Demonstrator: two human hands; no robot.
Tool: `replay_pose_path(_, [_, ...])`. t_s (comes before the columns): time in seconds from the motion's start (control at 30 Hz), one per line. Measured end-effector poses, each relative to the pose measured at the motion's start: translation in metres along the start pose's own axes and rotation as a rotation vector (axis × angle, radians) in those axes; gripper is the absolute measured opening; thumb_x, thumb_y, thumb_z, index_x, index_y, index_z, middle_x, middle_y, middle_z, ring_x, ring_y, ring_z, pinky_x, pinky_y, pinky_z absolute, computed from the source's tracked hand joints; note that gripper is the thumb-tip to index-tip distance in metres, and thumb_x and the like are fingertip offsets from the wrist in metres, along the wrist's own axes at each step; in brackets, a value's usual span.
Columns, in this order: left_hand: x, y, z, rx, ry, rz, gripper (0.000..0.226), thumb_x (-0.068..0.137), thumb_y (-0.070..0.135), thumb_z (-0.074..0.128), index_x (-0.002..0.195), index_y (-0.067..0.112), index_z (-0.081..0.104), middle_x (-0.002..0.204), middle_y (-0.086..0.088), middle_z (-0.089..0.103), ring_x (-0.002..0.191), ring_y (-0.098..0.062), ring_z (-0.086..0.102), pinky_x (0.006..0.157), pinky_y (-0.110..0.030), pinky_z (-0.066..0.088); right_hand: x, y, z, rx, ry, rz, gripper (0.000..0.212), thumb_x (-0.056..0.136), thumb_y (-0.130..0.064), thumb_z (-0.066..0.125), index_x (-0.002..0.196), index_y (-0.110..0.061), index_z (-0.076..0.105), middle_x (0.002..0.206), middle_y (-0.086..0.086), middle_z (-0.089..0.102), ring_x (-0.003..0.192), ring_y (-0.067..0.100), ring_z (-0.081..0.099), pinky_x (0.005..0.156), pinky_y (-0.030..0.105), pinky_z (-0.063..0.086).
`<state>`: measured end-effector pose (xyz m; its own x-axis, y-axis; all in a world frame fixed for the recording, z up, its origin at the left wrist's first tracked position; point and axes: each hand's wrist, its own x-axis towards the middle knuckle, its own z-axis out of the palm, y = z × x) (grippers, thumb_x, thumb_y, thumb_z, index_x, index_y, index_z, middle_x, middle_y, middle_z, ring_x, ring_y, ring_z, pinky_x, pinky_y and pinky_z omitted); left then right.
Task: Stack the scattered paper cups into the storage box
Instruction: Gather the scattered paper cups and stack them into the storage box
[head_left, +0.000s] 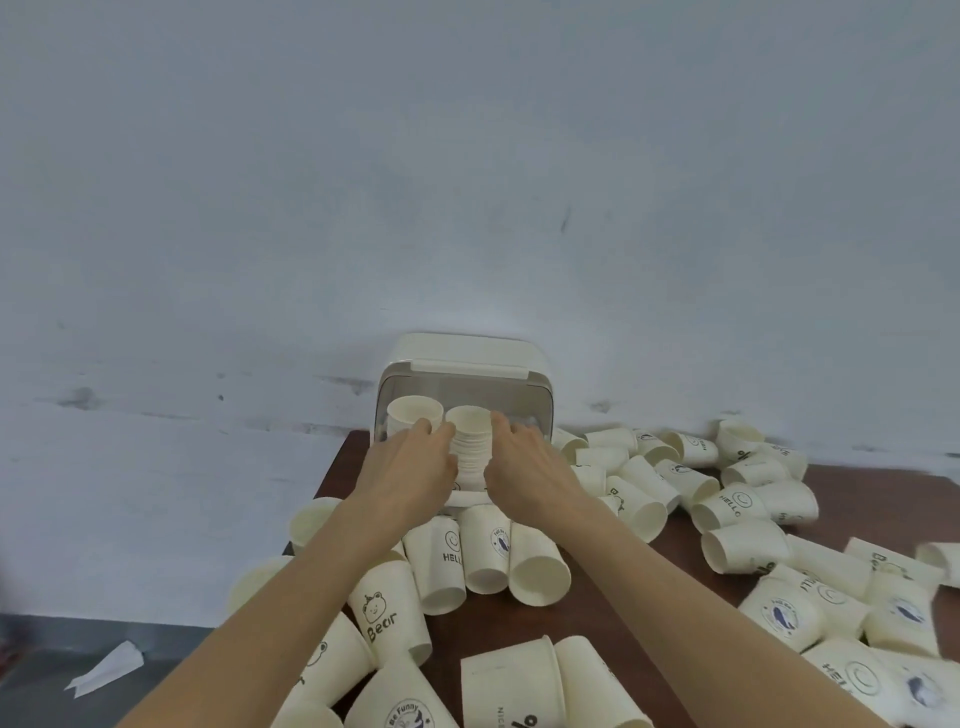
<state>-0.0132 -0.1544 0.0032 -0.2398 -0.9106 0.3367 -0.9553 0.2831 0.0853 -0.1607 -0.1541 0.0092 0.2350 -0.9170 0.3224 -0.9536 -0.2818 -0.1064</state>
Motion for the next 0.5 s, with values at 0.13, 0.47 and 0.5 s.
replay_pose_path(0.13, [-0.016,0.021,-0.018,-0.077,0.025,0.021,0.034,0.100,0.034,0.036,0.130,0.021,0.046,0.115,-0.002,0.055,0.102,-0.026,0.059,0.076,-0.037,0.046,-0.026,0.007,-0.024,-0.011,-0.007,-0.001,0.028,0.089,-0.010,0.043,0.116,-0.007,0.045,0.117,0.012,0.053,0.107,0.031,0.048,0.072,0.033,0.034])
replay_pose_path(0.47, [-0.061,0.087,-0.033,-0.194,0.059,0.098,0.034,0.100,0.034,0.038,0.130,0.025,0.048,0.120,0.001,0.057,0.102,-0.022,0.058,0.080,-0.040,0.051,-0.111,0.052,-0.059,0.052,-0.039,0.132,0.033,0.089,-0.013,0.042,0.122,-0.012,0.045,0.115,0.010,0.052,0.106,0.029,0.047,0.080,0.036,0.042])
replay_pose_path(0.5, [-0.064,0.096,-0.034,-0.195,0.060,0.116,0.035,0.100,0.035,0.038,0.133,0.025,0.047,0.121,0.002,0.056,0.104,-0.021,0.058,0.080,-0.038,0.050,-0.119,0.058,-0.062,0.044,-0.036,0.150,0.037,0.090,-0.014,0.042,0.127,-0.012,0.044,0.115,0.009,0.052,0.108,0.029,0.047,0.083,0.037,0.042])
